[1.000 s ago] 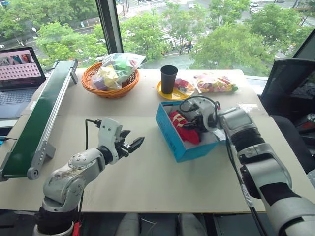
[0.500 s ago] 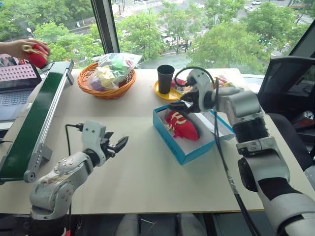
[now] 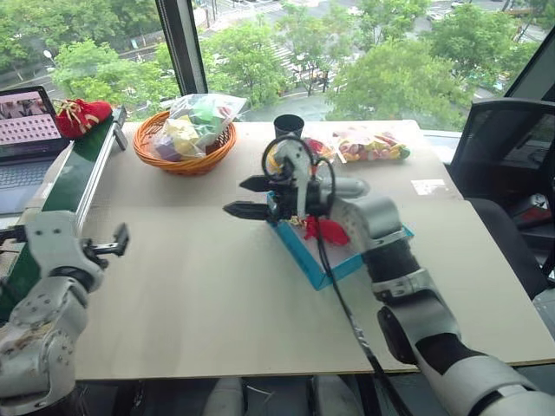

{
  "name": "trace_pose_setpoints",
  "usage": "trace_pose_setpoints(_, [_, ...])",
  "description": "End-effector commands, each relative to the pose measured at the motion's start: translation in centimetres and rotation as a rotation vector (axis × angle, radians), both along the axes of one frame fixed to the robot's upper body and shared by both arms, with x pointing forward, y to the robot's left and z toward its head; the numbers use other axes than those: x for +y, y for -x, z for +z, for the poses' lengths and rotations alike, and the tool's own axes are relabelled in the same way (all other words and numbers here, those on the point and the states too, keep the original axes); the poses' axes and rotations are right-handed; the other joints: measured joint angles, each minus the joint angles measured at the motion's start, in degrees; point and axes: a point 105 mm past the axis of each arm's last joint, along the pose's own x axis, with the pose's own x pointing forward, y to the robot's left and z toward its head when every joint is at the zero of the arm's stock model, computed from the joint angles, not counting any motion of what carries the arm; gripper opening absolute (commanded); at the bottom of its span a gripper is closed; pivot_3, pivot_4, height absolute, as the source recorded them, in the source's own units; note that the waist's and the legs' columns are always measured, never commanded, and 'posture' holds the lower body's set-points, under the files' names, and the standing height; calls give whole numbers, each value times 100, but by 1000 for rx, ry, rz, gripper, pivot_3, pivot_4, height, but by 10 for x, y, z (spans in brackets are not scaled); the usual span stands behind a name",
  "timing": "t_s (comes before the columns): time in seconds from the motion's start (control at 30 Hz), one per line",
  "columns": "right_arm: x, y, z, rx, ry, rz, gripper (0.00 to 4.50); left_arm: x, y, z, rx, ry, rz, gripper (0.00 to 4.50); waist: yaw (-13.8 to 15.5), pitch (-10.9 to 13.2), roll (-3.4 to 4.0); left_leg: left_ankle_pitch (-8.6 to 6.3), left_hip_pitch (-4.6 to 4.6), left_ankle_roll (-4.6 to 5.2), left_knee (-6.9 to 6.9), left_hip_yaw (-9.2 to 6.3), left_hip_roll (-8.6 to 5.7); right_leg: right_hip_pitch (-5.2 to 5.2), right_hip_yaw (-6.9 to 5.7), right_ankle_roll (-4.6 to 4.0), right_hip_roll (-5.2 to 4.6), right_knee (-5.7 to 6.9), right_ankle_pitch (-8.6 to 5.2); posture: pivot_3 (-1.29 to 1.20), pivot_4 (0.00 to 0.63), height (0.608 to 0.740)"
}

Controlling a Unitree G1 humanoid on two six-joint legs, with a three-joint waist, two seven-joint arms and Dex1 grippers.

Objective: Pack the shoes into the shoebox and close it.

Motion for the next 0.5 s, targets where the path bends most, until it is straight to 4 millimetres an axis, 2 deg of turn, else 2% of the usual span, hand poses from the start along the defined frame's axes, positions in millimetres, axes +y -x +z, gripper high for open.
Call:
trace_pose_setpoints(0.03, [10, 11, -1, -92, -7, 71, 4500, 24, 19, -7, 5, -33, 51, 4460, 1, -1, -2, 0, 1, -1, -2, 0, 1, 0, -1, 0, 0, 0, 0, 0, 150, 738])
trace_pose_setpoints(0.17, [14, 11, -3, -96, -15, 71, 4500, 46, 29, -7, 14, -61, 114, 4460, 16, -1, -2, -3, 3, -5, -4, -1, 2, -1, -1, -2, 2, 1, 1, 0, 150, 738])
trace_pose_setpoints(0.5, [20, 19, -3, -81, -47, 77, 4500, 70, 35, 3, -5, -95, 170, 4460, -18, -1, -2, -5, 8, -9, -9, -2, 6, -2, -1, -6, 6, 1, 3, 0, 150, 738])
